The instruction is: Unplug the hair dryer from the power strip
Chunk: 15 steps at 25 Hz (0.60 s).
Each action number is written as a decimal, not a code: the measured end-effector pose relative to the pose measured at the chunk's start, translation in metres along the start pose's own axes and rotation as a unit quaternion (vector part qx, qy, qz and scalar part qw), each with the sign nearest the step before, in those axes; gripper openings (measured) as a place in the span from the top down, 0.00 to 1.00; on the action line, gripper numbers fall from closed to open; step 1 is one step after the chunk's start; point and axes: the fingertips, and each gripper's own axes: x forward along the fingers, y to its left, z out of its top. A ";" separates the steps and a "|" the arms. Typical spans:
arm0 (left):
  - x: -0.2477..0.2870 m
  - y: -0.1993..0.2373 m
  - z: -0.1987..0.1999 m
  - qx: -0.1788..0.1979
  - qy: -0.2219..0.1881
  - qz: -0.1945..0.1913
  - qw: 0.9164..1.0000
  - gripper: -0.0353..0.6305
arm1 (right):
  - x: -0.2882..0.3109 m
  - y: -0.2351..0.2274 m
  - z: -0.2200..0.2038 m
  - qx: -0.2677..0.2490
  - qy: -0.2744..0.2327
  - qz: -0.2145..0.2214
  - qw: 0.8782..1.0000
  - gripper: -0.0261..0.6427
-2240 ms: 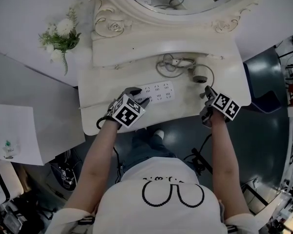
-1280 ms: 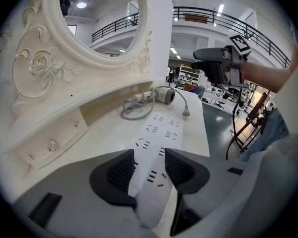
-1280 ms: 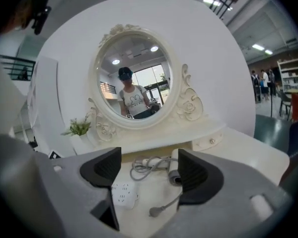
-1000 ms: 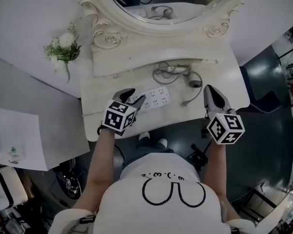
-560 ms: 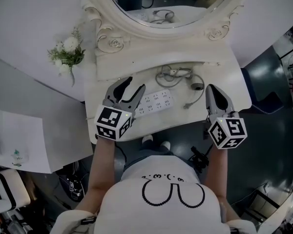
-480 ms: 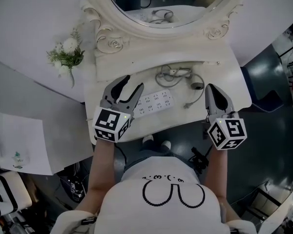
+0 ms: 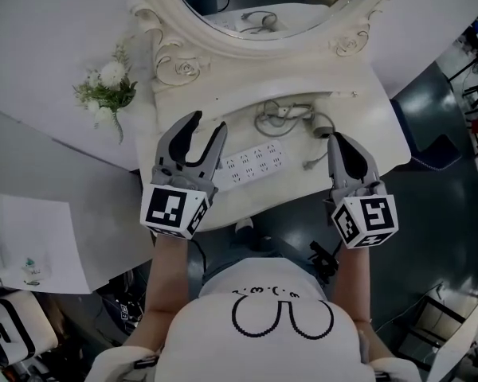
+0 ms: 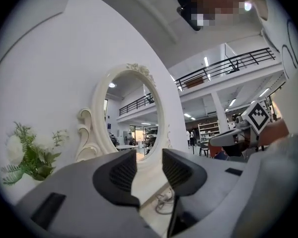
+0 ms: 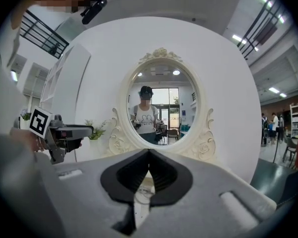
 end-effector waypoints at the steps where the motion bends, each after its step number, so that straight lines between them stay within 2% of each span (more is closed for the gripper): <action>1: -0.005 0.005 0.002 -0.006 -0.002 0.020 1.000 0.82 | -0.002 0.003 0.002 -0.005 -0.003 0.002 1.000 0.96; 2: -0.009 0.010 0.004 -0.011 -0.002 0.041 0.999 0.95 | -0.005 0.004 0.005 -0.009 -0.007 0.003 1.000 0.96; 5: -0.016 0.011 0.014 -0.001 -0.006 0.064 0.998 0.95 | -0.012 0.007 0.014 -0.023 -0.017 0.000 1.000 0.96; 9: -0.023 -0.008 0.032 0.038 -0.017 0.059 0.997 0.95 | -0.029 0.006 0.031 -0.056 -0.036 -0.028 0.997 0.96; 13: -0.029 -0.023 0.045 0.093 -0.024 0.057 0.994 0.95 | -0.048 0.008 0.039 -0.080 -0.047 -0.044 0.995 0.96; 15: -0.031 -0.030 0.053 0.090 -0.032 0.055 0.994 0.95 | -0.056 0.009 0.043 -0.085 -0.052 -0.048 0.994 0.96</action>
